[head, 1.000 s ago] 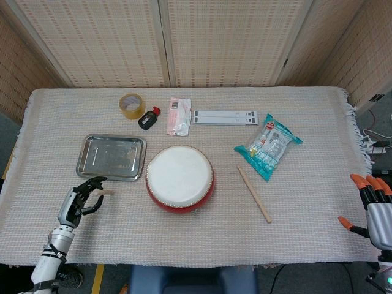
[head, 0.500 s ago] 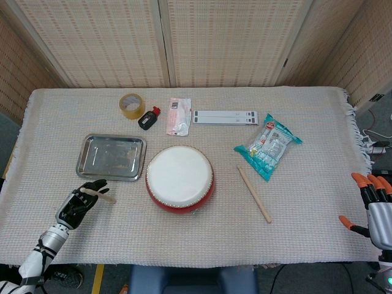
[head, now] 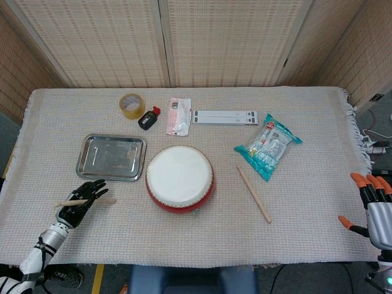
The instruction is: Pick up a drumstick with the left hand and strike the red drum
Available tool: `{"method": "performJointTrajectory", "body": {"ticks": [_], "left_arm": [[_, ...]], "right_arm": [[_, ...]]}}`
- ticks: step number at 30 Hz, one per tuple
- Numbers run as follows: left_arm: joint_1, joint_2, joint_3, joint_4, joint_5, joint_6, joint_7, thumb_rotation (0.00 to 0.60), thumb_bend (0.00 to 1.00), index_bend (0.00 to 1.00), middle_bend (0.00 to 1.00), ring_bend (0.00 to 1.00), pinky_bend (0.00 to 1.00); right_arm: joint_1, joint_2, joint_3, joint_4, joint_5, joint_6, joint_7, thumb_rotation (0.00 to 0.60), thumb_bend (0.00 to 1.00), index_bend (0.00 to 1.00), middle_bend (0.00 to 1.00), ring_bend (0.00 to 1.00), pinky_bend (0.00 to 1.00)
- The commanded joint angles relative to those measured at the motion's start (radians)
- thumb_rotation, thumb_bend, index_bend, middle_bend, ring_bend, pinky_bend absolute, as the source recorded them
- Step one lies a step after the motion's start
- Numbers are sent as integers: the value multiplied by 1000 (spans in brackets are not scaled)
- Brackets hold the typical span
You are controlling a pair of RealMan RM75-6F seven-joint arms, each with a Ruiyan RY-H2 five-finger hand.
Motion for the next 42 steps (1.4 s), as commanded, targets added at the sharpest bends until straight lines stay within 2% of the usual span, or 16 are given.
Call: {"method": "performJointTrajectory", "body": {"ticks": [1,7,15,23,30,35,37,42], "left_arm": [[4,-10,-16,-23,-40,6,65,600,407,437,265,161,183],[-11,-33,-39,-52,-88,-19,183,600,406,407,288,203,229],[-36,-77,-86,-70,-162,-74,274,600,390,460,444,397,401],[-45,-103,-104,-79,-178,-98,334,600,343,501,500,451,434],[-53,-128,-126,-74,-191,-115,354,600,262,593,612,569,493],[-50,-132,-134,-71,-185,-116,336,600,233,606,616,576,507],[-48,-128,-137,-72,-178,-113,318,589,222,605,614,576,505],[-48,-126,-126,-58,-144,-110,282,458,195,593,595,563,496]], "right_arm": [[0,0,-1,0,-2,1,0,600,83,111,132,8,97],[-1,3,-1,-1,-2,1,2,600,83,111,132,8,97],[0,6,-1,4,-2,-2,15,600,83,111,132,8,105],[0,6,0,13,4,-7,28,600,83,111,132,8,113],[4,4,1,22,4,-13,41,600,83,111,132,8,119],[4,5,2,24,5,-13,47,600,84,111,132,8,122],[4,5,2,23,6,-14,46,600,83,111,132,8,122],[11,5,2,13,1,-19,30,600,83,112,132,8,123]]}}
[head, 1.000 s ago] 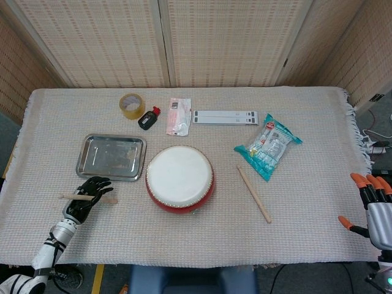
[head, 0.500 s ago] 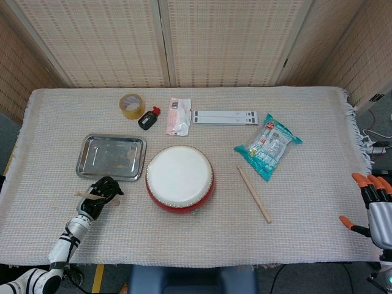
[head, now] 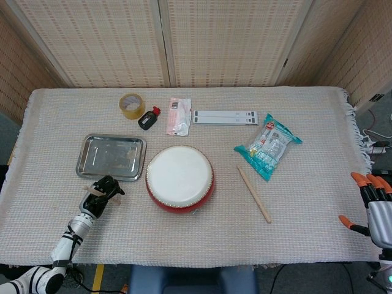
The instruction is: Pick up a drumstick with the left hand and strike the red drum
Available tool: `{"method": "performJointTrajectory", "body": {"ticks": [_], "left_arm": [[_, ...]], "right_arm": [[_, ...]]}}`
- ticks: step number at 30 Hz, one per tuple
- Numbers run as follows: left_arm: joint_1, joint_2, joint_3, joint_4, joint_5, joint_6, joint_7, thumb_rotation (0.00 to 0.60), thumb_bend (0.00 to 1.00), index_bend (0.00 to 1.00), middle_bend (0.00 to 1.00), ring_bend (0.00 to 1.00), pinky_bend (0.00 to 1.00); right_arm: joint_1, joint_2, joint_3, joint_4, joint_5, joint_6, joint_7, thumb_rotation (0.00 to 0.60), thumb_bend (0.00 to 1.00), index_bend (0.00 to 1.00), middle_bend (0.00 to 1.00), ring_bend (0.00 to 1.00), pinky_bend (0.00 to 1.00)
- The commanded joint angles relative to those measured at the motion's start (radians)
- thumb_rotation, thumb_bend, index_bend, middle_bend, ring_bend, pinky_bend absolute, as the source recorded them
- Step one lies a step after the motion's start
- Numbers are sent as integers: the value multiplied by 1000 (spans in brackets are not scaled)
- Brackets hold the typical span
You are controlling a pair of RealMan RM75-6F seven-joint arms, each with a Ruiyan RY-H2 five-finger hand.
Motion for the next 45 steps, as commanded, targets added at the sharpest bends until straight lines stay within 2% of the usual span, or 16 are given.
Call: {"method": "performJointTrajectory", "body": {"ticks": [1,5,16,27,38,45], "left_arm": [[-2,0,10,13,21,-1,-17,441,193,590,593,559,493],[-5,2,17,22,39,3,-25,422,187,585,588,549,486],[-29,7,37,35,77,3,-40,454,148,595,588,544,486],[-50,-13,45,48,70,-1,21,455,148,686,735,664,586],[-49,-36,48,70,47,3,80,499,148,760,806,724,619],[-41,-44,47,93,36,-5,17,502,150,761,804,728,618]], "right_arm": [[4,-3,1,-3,-5,0,1,600,83,112,131,8,123],[5,-5,0,5,-4,-5,10,600,83,113,131,9,124],[1,-2,-1,11,-13,9,26,600,83,127,131,9,134],[1,7,2,5,-24,23,27,600,83,143,131,15,146],[10,10,4,-1,-42,26,36,600,83,165,131,25,163],[9,14,1,-9,-50,33,41,600,83,173,131,29,168]]}}
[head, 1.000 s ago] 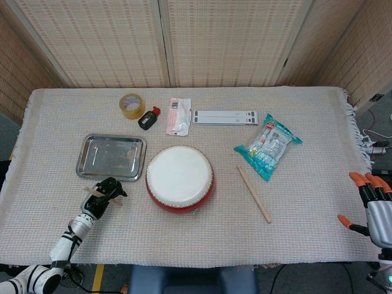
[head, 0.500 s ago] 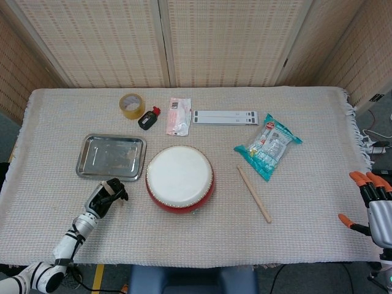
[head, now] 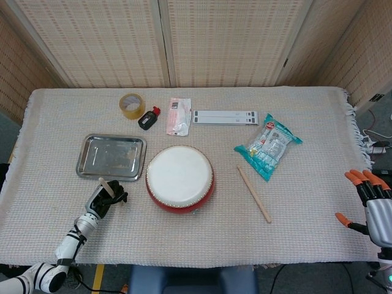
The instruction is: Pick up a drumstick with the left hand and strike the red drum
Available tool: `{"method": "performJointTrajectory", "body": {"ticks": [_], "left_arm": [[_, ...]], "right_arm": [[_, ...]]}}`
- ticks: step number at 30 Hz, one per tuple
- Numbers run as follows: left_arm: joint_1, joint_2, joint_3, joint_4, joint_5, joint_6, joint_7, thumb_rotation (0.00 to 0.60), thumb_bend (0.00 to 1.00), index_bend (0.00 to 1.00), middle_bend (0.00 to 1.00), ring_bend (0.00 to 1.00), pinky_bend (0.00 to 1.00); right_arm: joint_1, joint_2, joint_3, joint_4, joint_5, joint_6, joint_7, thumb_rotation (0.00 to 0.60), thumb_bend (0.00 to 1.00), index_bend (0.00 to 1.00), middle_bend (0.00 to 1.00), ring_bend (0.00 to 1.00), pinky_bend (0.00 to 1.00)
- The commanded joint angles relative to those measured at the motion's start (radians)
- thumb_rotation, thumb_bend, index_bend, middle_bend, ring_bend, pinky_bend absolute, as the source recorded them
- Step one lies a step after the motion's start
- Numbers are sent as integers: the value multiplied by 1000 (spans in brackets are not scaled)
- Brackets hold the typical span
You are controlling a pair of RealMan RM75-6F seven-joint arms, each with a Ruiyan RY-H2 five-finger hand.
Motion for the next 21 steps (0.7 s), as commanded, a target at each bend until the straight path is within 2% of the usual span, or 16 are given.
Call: {"method": "performJointTrajectory", "body": {"ticks": [1,6,13,21], "left_arm": [[5,-2,0,15,-2,-4,-52,502,150,761,803,728,618],[14,-6,14,49,22,10,-112,509,149,762,803,728,618],[17,-18,34,73,42,19,-105,526,150,776,818,738,624],[6,-58,44,87,45,23,9,558,150,820,873,785,651]], "right_arm": [[-1,1,-1,-3,-2,3,-1,600,83,173,131,29,169],[-1,2,-2,-9,-6,6,-3,600,83,174,131,29,169],[0,2,-2,-11,-12,9,-2,600,84,186,131,37,175],[-5,3,-5,-10,-21,23,13,600,83,193,131,46,188]]}}
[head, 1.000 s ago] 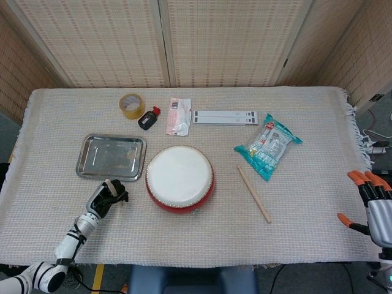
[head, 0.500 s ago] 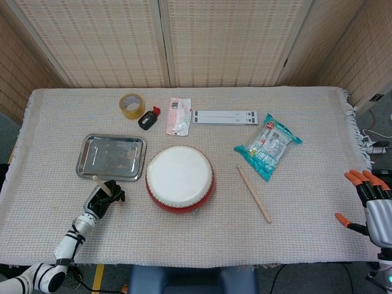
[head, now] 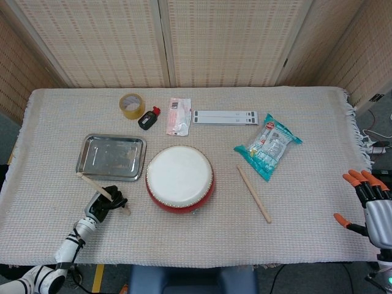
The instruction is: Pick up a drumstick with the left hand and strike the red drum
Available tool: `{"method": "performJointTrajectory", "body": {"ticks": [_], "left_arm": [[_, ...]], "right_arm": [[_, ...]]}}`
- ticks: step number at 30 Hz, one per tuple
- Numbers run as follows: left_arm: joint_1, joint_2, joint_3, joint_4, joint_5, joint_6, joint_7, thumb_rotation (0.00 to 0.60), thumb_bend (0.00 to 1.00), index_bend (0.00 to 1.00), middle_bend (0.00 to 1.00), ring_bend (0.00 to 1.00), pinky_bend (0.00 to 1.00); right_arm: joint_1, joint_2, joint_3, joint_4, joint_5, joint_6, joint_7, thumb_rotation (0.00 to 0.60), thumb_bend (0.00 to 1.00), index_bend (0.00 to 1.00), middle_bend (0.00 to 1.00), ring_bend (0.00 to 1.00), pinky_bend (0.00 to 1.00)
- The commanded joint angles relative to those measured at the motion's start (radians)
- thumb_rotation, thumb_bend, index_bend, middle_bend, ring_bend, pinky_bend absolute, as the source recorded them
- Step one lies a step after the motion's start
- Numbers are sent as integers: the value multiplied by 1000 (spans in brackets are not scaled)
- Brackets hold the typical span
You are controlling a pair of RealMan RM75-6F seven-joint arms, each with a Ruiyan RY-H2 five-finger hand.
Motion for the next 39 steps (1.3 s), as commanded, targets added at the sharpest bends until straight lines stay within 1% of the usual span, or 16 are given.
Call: {"method": "performJointTrajectory", "body": {"ticks": [1,5,8,15,18,27,30,35,39], "left_arm": [[-4,-15,0,1,-7,2,49,565,150,824,879,791,653],[0,-19,-3,-7,-17,16,118,599,150,848,909,820,676],[5,-18,-4,-21,-21,28,168,600,151,872,935,845,697],[14,-7,-1,-65,-14,61,237,600,156,924,991,905,764],[20,-9,10,-73,-2,76,280,600,156,939,1000,918,784],[48,-40,52,-78,34,134,396,600,155,945,1000,918,781],[49,-46,63,-80,39,132,416,600,154,948,1000,918,778],[47,-58,67,-75,30,118,420,600,155,960,1000,924,781],[45,-68,65,-60,21,107,417,600,168,993,1000,961,821]], "right_arm": [[-2,0,0,3,-3,5,5,600,83,195,131,47,189],[-4,-2,-1,7,-4,10,9,600,83,202,131,50,195],[-4,-4,0,12,-6,14,12,600,83,205,131,53,197],[-6,-6,0,18,-12,23,15,600,83,214,131,56,201],[-7,-8,0,20,-15,26,18,600,83,217,131,59,203],[-6,-10,0,24,-16,27,21,600,83,226,131,63,205],[-5,-11,0,26,-16,26,23,600,83,228,131,65,207],[-4,-12,0,29,-18,28,28,600,83,230,131,67,210],[-6,-13,-1,31,-21,31,28,600,83,230,131,69,211]]}}
